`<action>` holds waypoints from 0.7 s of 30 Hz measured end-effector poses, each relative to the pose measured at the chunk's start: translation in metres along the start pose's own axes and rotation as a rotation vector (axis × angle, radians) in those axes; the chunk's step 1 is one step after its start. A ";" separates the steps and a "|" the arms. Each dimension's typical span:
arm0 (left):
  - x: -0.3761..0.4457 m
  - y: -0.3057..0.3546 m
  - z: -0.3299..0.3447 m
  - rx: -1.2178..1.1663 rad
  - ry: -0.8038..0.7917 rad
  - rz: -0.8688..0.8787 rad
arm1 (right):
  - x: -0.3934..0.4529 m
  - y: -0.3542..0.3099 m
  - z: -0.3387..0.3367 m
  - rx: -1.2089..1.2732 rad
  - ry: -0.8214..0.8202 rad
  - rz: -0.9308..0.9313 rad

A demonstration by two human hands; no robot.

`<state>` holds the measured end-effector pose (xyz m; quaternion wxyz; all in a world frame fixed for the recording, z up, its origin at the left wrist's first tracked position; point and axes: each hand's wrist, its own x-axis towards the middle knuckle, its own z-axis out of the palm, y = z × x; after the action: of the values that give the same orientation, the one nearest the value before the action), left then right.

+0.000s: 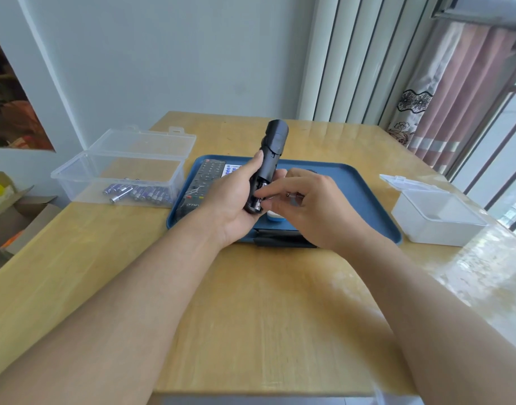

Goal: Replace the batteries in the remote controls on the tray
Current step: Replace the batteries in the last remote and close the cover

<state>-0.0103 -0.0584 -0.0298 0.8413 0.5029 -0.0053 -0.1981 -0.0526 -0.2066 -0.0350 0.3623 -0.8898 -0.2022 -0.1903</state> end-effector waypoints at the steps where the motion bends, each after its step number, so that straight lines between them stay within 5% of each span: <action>1: 0.000 0.000 0.000 0.009 -0.008 -0.003 | 0.001 0.002 -0.001 -0.028 0.007 -0.010; 21: -0.007 -0.004 0.006 0.031 -0.015 -0.025 | -0.002 0.000 -0.002 -0.465 0.057 -0.296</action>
<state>-0.0198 -0.0626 -0.0288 0.8308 0.5143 -0.0083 -0.2123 -0.0546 -0.2084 -0.0352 0.1219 -0.9042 -0.2704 -0.3073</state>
